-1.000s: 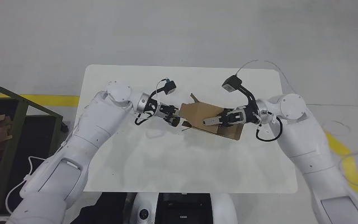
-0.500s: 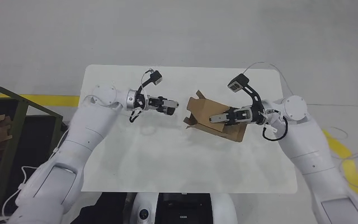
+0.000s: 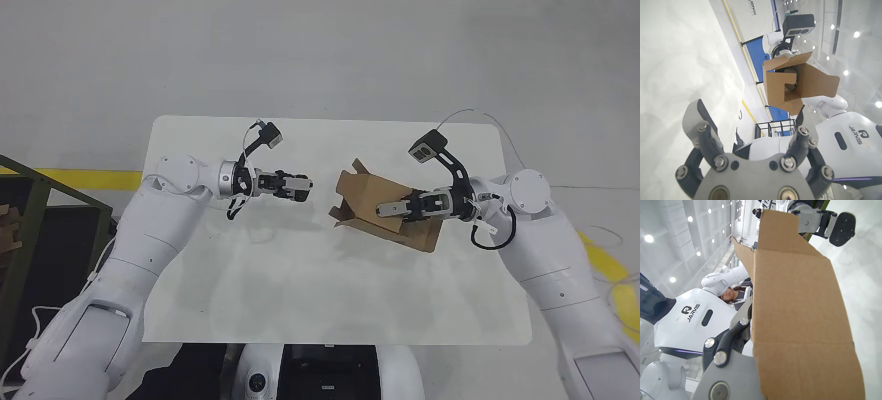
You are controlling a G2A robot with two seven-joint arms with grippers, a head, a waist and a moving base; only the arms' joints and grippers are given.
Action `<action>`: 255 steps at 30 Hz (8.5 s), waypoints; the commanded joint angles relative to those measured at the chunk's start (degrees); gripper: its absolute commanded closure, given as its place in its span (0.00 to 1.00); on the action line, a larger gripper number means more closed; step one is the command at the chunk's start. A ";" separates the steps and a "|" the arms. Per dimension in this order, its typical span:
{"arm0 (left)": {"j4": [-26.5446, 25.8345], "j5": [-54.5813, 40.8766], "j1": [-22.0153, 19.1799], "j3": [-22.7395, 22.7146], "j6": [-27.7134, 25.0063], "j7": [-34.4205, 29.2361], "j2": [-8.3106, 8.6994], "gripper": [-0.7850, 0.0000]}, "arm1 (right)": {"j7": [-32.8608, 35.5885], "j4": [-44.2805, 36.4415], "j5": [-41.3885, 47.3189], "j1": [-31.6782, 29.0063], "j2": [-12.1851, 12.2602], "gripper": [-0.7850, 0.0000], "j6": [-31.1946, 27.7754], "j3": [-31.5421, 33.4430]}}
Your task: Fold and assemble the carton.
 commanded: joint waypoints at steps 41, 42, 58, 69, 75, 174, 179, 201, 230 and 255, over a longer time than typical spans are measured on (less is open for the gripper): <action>-9.79 36.52 3.13 4.98 -30.70 34.75 4.82 0.00 | 0.00 0.00 0.00 0.00 0.00 1.00 0.00 0.00; -10.24 37.61 3.30 4.94 -30.70 35.51 4.97 0.00 | 0.00 0.00 0.00 0.00 0.00 1.00 0.00 0.00; -15.11 54.14 3.61 8.29 -30.70 52.94 8.09 0.00 | 0.00 0.00 0.00 0.00 0.00 1.00 0.00 0.00; -17.16 69.53 2.37 14.54 -30.70 74.62 11.77 0.00 | 0.00 0.00 0.00 0.00 0.00 1.00 0.00 0.00; -16.70 79.37 0.12 19.69 -30.70 88.40 14.26 0.00 | 0.00 0.00 0.00 0.00 0.00 1.00 0.00 0.00; -18.70 112.65 -1.68 24.89 -30.70 123.27 11.90 0.49 | -0.65 -3.45 -4.51 -0.87 -0.75 1.00 1.38 -2.72; -18.46 112.23 -1.90 25.04 -30.70 123.27 11.83 0.50 | -0.33 -3.79 -4.58 -0.94 -0.78 1.00 1.46 -2.84; -19.47 106.90 -5.43 30.18 -30.70 123.28 14.37 0.51 | 1.67 -4.40 -2.63 -1.17 -0.75 1.00 1.67 -2.50; -18.48 100.26 -11.49 37.57 -30.70 123.28 16.08 0.55 | 2.37 -6.61 -2.88 -1.25 -0.36 1.00 2.37 -3.65; -19.00 105.44 -9.90 35.76 -29.81 124.17 14.92 0.63 | 1.99 -6.27 -2.76 -1.09 -0.16 1.00 1.99 -4.15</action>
